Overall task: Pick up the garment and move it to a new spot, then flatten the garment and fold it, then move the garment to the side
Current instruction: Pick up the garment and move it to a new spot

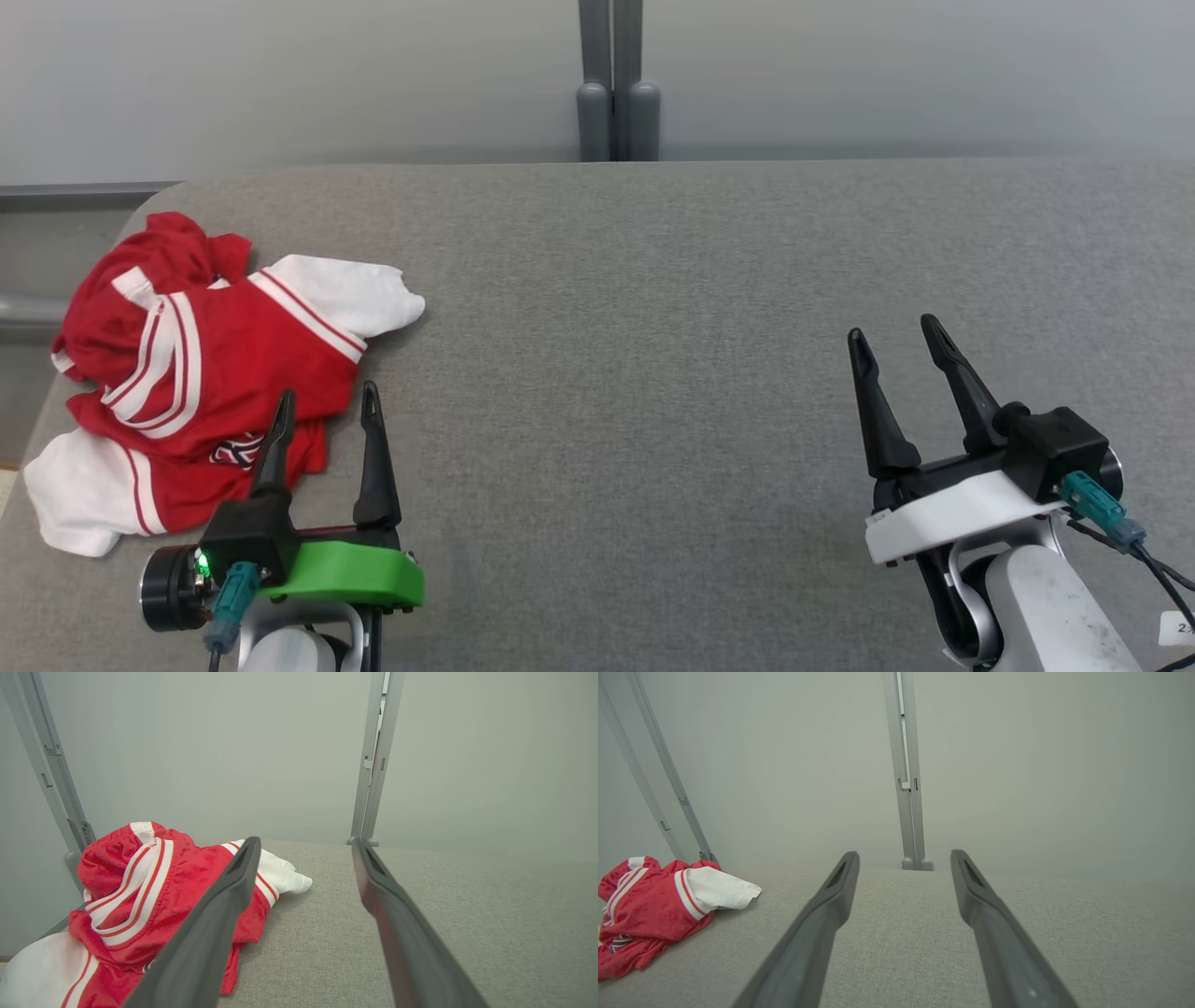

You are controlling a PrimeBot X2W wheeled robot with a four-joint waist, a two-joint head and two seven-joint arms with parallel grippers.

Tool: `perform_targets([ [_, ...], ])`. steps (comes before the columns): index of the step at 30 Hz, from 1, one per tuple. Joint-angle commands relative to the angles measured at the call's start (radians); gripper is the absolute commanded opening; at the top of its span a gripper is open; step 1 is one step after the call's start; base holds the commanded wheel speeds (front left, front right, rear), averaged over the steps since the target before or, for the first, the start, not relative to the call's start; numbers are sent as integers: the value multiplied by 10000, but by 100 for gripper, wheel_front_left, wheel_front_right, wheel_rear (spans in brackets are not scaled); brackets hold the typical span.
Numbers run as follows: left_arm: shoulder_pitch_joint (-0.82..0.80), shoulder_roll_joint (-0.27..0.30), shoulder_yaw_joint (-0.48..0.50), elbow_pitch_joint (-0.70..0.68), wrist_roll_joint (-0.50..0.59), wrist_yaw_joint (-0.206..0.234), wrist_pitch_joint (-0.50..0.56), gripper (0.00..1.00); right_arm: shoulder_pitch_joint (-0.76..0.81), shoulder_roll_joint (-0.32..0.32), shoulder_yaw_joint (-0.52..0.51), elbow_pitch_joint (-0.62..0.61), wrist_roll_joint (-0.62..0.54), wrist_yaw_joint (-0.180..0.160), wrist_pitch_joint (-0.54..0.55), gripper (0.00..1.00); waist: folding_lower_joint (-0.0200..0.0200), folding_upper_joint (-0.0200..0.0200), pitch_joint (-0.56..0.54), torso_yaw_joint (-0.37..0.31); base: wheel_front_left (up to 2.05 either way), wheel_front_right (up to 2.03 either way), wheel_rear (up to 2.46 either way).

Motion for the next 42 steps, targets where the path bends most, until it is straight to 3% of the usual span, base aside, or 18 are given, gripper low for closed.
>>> perform_targets([
  [1, 65, 65, 60, 28, -103, -21, -30, 100, -16, -6, 8, 21, 98, 4, -29, 100, 0, 0, 68, 510, 0, 0, 0],
  [15, 140, 59, 450, 200, -564, -160, -19, 100, -45, -132, 414, -7, 365, 4, -29, 100, 0, 0, 269, 2765, 0, 0, 0],
  [21, 244, 59, 533, 280, -1020, -289, -19, 100, -113, -221, 501, -18, 400, 4, -29, 100, 0, 0, 296, 3223, 0, 0, 0],
  [26, 173, 58, 561, 295, -670, -376, -19, 100, -160, -247, 567, -41, 388, 4, -29, 100, 0, 0, 312, 3277, 0, 0, 0],
  [32, -703, 362, 564, 877, -759, -1001, 277, 100, -261, -327, 642, -95, 410, 4, -29, 100, 0, 0, 382, 2997, 0, 0, 0],
  [42, -3096, 1885, 853, 1845, -1706, -1736, 3626, 100, -649, -264, 810, -338, 423, 4, -29, 100, 0, 0, 810, 1624, 0, 0, 0],
])
